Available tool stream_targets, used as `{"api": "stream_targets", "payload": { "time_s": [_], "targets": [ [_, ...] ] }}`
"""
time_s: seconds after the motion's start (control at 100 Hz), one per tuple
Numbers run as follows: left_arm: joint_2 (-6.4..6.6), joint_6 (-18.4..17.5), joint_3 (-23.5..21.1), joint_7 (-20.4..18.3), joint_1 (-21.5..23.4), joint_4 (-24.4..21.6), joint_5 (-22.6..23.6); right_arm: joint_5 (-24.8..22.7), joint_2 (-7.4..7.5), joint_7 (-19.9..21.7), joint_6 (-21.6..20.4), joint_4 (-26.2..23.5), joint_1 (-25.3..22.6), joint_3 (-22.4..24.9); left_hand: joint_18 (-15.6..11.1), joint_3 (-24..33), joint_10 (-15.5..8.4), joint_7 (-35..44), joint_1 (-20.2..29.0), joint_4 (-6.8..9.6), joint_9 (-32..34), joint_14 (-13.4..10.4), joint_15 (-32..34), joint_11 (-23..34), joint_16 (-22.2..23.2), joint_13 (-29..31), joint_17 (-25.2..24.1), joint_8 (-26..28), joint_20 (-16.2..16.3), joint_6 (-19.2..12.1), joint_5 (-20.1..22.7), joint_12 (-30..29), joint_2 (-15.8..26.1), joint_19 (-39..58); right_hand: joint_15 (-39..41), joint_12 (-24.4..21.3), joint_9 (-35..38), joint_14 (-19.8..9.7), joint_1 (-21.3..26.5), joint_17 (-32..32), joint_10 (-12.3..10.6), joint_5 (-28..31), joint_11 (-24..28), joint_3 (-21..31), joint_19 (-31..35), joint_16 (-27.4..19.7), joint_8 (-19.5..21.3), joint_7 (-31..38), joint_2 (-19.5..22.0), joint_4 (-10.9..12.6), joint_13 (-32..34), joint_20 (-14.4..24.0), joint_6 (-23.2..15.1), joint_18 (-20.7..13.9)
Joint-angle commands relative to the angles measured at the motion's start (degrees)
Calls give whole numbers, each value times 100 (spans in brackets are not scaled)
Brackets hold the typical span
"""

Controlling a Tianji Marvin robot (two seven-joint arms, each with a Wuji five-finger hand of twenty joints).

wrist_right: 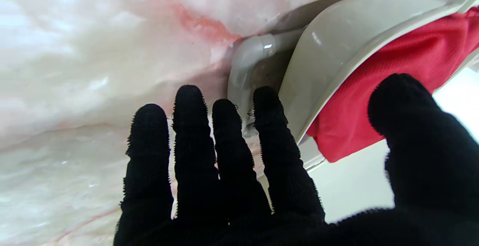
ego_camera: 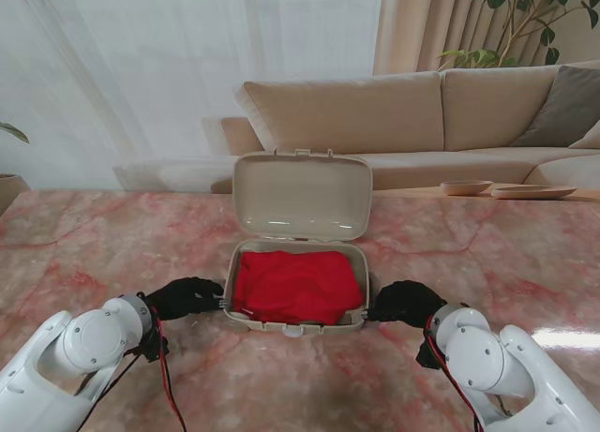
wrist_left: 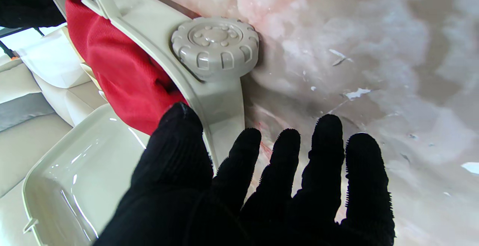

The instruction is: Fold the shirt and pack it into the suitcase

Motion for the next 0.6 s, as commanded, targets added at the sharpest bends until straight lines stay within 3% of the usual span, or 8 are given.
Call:
{"api": "stream_targets", "payload": {
  "time_s": [0.0,0.32,0.33,0.35,0.4,0.44,0.48,0.59],
  "targets": [
    [-17,55,-38,59,87,-82,29,-46,-24,-7,118,-17,13,50,113,-214,-92,65,-75,105,174,199,-76,17,-63,120,-73,75,-8,-192,-87,19,257,57,14,-77,85,36,-78,-49,23,-142,-74,-126,189,120,-5,-64,87,206,-32,108,-200,28],
    [-118,262,-323,491,352,-500,49,-150,-199,-798,572,-5,511,189,113,-219,-119,48,-96,104,205,191,-80,2,-68,143,-73,69,-8,-229,-95,12,257,57,-37,-56,160,62,32,-31,19,-86,-134,-259,185,135,-3,-48,168,214,7,123,-168,72],
    [-123,268,-331,513,363,-513,47,-144,-205,-824,588,8,544,183,113,-220,-120,48,-98,104,205,190,-80,2,-69,143,-73,69,-8,-228,-94,12,255,57,3,-44,164,73,38,575,33,-83,-124,-254,788,163,-4,-48,154,218,16,725,-167,-527],
    [-132,277,-345,554,383,-538,42,-133,-216,-863,619,35,610,171,113,-219,-115,47,-98,104,207,187,-82,1,-70,145,-73,69,-8,-225,-92,12,254,57,136,10,175,112,41,2285,53,-76,-103,-231,1355,283,-8,-50,129,218,45,444,-162,-1302],
    [-154,297,-380,647,434,-601,31,-96,-219,-840,722,72,766,151,113,-220,-117,46,-102,104,209,192,-84,-3,-71,147,-73,69,-8,-230,-91,10,255,57,616,121,83,124,20,3175,78,-150,13,-209,1027,590,-15,-98,140,221,4,1004,-136,-1275],
    [-171,310,-403,726,475,-646,35,-38,-226,-850,768,125,898,135,119,-219,-118,49,-101,104,225,186,-78,0,-69,165,-57,70,-7,-238,-80,11,247,63,890,209,-33,88,9,1096,75,-255,128,-215,-55,732,3,-140,144,230,-66,1583,-123,-142],
    [-185,318,-424,790,513,-688,49,28,-256,-972,811,225,1049,92,126,-220,-127,48,-106,103,229,180,-82,-2,-71,166,-45,70,-5,-240,-80,11,248,68,1190,381,-118,79,-10,610,87,-375,374,-168,591,880,0,-197,76,238,-79,1930,-88,-211],
    [-235,330,-460,1020,594,-753,46,238,-343,-1289,901,541,1448,-23,128,-217,-127,48,-100,104,252,187,-74,-1,-67,193,-29,70,-1,-240,-76,11,231,74,1656,790,-559,-14,-83,390,97,-763,850,119,1460,1099,2,-376,-224,237,-197,1253,36,-389]
  ]
}}
